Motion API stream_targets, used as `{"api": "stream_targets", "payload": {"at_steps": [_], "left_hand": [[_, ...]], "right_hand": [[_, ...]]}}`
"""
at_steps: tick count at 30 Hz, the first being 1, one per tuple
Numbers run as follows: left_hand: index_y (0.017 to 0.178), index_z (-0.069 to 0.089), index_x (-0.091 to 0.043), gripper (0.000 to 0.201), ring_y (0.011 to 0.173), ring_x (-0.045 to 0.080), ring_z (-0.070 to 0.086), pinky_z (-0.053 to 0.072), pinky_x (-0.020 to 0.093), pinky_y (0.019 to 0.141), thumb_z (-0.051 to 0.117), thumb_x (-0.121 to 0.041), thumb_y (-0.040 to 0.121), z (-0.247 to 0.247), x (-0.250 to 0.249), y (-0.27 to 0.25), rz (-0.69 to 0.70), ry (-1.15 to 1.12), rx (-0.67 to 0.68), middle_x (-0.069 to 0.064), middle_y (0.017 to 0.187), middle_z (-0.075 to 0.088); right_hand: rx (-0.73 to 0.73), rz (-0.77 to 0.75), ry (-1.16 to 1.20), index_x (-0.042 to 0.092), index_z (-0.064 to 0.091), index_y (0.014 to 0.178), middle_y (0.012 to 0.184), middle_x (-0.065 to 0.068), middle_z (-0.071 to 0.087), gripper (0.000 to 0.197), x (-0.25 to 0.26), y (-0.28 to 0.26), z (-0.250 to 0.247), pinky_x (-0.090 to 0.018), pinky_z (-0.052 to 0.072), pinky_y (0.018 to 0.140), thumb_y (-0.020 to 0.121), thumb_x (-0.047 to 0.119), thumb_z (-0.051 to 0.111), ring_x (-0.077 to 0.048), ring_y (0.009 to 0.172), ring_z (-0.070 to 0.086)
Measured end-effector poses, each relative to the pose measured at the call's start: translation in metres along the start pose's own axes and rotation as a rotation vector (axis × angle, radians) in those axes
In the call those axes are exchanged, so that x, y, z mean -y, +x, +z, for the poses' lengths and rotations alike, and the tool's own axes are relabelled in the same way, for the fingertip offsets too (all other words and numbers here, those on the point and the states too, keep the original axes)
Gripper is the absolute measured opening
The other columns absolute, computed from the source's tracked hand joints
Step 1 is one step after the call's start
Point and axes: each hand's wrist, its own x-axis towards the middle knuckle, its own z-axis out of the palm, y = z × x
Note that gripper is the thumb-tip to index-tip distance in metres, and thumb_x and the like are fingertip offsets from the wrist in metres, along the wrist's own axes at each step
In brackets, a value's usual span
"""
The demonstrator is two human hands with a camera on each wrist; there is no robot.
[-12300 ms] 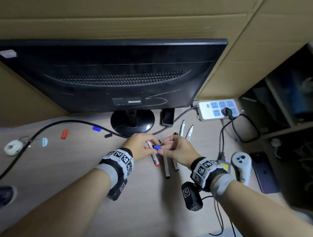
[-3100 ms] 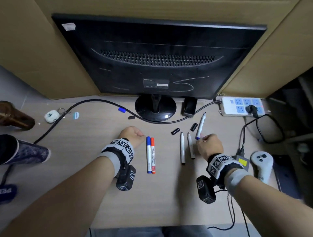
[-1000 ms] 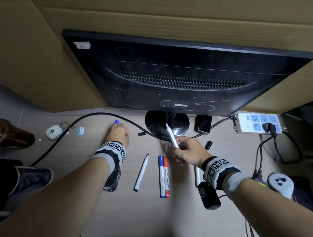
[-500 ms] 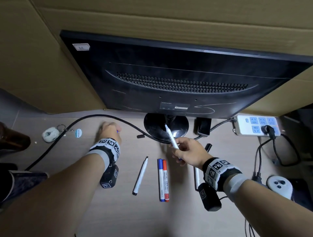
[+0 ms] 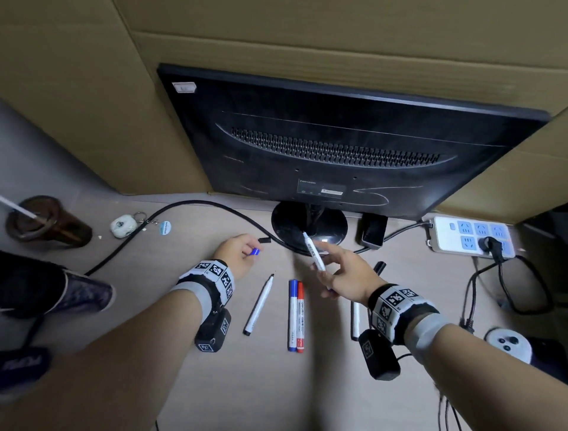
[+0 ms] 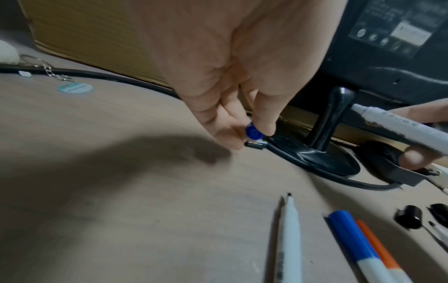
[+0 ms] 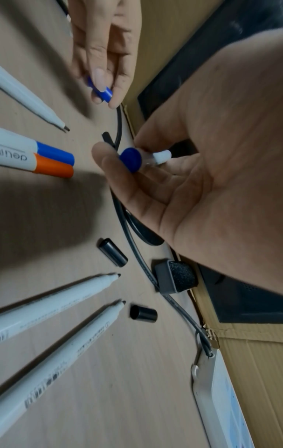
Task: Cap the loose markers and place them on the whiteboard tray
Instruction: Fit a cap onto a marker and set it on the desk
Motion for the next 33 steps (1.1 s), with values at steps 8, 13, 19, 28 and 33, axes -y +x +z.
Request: {"api": "stream_targets", "payload": {"at_steps": [8, 13, 19, 28, 33], "left_hand": [[0.092, 0.077, -0.019, 0.025, 0.083, 0.015, 0.071, 0.056, 0.022, 0.076, 0.077, 0.002, 0.079, 0.005, -0.032, -0.044, 0.096, 0.008, 0.065, 0.001, 0.094, 0.077], [0.083, 0.076, -0.032, 0.027, 0.082, 0.009, 0.07, 0.055, 0.017, 0.076, 0.08, -0.005, 0.079, 0.011, -0.051, -0.063, 0.143, 0.015, 0.04, -0.008, 0.091, 0.078], [0.091, 0.076, -0.032, 0.023, 0.084, 0.005, 0.069, 0.048, 0.006, 0.071, 0.081, -0.012, 0.082, 0.014, -0.069, -0.076, 0.195, 0.004, 0.062, -0.01, 0.094, 0.077], [0.094, 0.079, -0.03, 0.024, 0.077, 0.001, 0.071, 0.055, 0.014, 0.076, 0.082, -0.01, 0.082, 0.018, -0.079, -0.083, 0.265, -0.043, 0.128, -0.009, 0.087, 0.077], [0.092, 0.077, -0.037, 0.026, 0.085, 0.012, 0.075, 0.059, 0.025, 0.086, 0.08, -0.013, 0.084, 0.02, -0.084, -0.082, 0.276, -0.029, 0.148, -0.005, 0.088, 0.08]], "right_hand": [[-0.016, -0.103, -0.057, 0.046, 0.071, 0.115, 0.085, -0.006, 0.073, 0.021, -0.006, -0.031, -0.008, -0.041, 0.058, 0.053, 0.1, 0.031, 0.066, -0.023, 0.051, 0.063], [-0.033, -0.14, -0.119, 0.035, 0.08, 0.115, 0.069, 0.009, 0.072, 0.022, -0.007, -0.041, -0.014, -0.026, 0.053, 0.057, 0.094, 0.031, 0.073, -0.007, 0.053, 0.056], [-0.033, -0.147, -0.093, 0.04, 0.08, 0.109, 0.063, 0.013, 0.067, 0.02, -0.006, -0.049, -0.016, -0.027, 0.051, 0.053, 0.094, 0.028, 0.074, -0.012, 0.053, 0.052], [0.0, -0.156, -0.063, 0.035, 0.08, 0.106, 0.071, 0.002, 0.069, 0.016, -0.006, -0.053, -0.021, -0.034, 0.054, 0.057, 0.095, 0.026, 0.075, -0.017, 0.057, 0.054], [0.005, -0.162, -0.011, 0.023, 0.074, 0.093, 0.075, -0.001, 0.073, 0.01, -0.007, -0.057, -0.028, -0.03, 0.056, 0.057, 0.093, 0.014, 0.078, -0.015, 0.056, 0.061]]}}
